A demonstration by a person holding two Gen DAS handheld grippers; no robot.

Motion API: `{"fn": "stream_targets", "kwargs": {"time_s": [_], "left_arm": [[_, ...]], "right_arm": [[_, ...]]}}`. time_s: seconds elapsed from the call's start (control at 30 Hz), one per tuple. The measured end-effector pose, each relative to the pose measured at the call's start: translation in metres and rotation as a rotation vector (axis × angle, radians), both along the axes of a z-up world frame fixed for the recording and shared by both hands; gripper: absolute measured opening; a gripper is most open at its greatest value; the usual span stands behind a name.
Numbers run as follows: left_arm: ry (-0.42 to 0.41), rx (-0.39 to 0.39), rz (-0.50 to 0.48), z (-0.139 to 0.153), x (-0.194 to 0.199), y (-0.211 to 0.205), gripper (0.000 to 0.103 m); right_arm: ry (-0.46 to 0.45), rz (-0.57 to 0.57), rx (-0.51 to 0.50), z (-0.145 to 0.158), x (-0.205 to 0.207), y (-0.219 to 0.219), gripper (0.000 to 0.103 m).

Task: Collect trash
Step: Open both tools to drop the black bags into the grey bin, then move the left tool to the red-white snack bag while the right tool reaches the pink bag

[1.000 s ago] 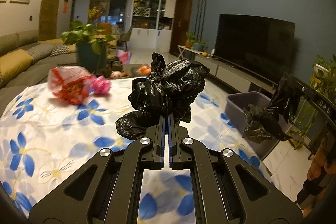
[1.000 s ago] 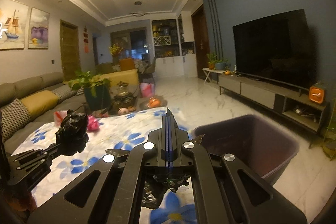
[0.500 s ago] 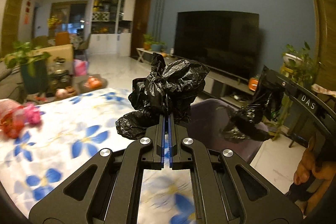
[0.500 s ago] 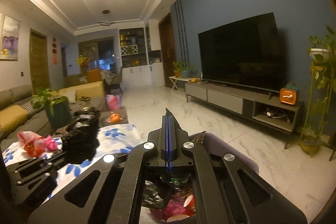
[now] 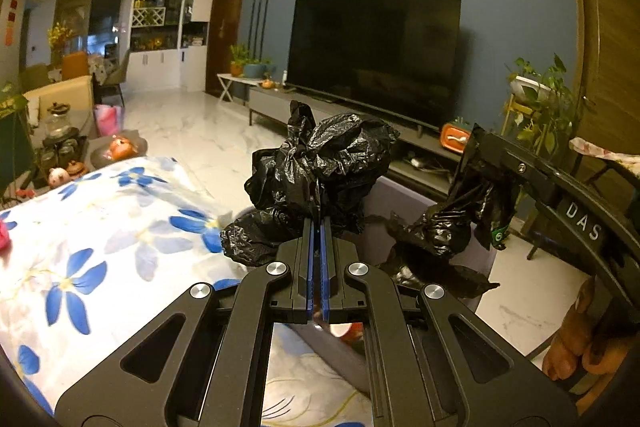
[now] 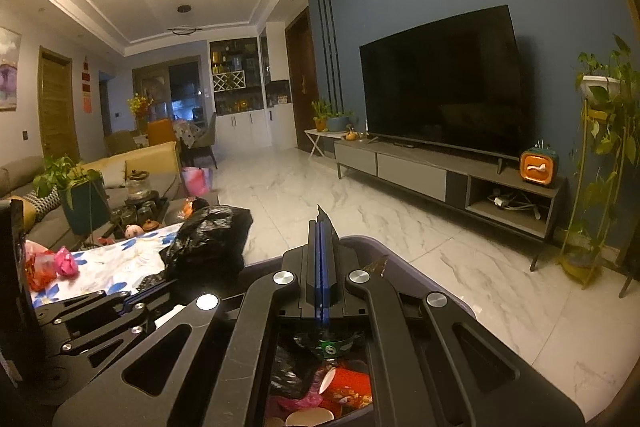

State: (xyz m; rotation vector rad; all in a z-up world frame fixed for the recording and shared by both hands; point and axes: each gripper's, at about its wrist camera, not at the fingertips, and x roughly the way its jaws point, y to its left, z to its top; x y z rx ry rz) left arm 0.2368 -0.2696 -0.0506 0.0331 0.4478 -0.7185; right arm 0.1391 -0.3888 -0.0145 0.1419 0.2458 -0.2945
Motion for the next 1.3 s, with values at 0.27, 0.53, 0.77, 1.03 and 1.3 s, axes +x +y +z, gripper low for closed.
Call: {"fn": "stream_targets", "kwargs": {"time_s": [0.27,0.53,0.77,1.03,1.3], "left_arm": [[0.032,-0.011,-0.041,-0.012,0.009,-0.017,0.003],[0.077,-0.01,-0.031,-0.024,0.016,-0.022,0.024],[0.096,-0.065,0.018,-0.025,0.016,-0.006,0.071],[0.091,-0.09,0.179,-0.021,0.007,0.04,0.081],[0.037,-0.028,0.443,-0.02,-0.016,0.128,0.086]], "right_arm": [[0.007,0.008,0.035,-0.008,0.007,-0.007,0.001],[-0.029,-0.013,0.068,-0.008,0.004,-0.015,0.05],[-0.049,-0.026,0.083,-0.005,-0.006,-0.015,0.06],[-0.065,-0.027,0.061,-0.003,-0.02,0.003,0.077],[-0.059,0.003,0.078,-0.004,-0.025,0.025,0.087]]}}
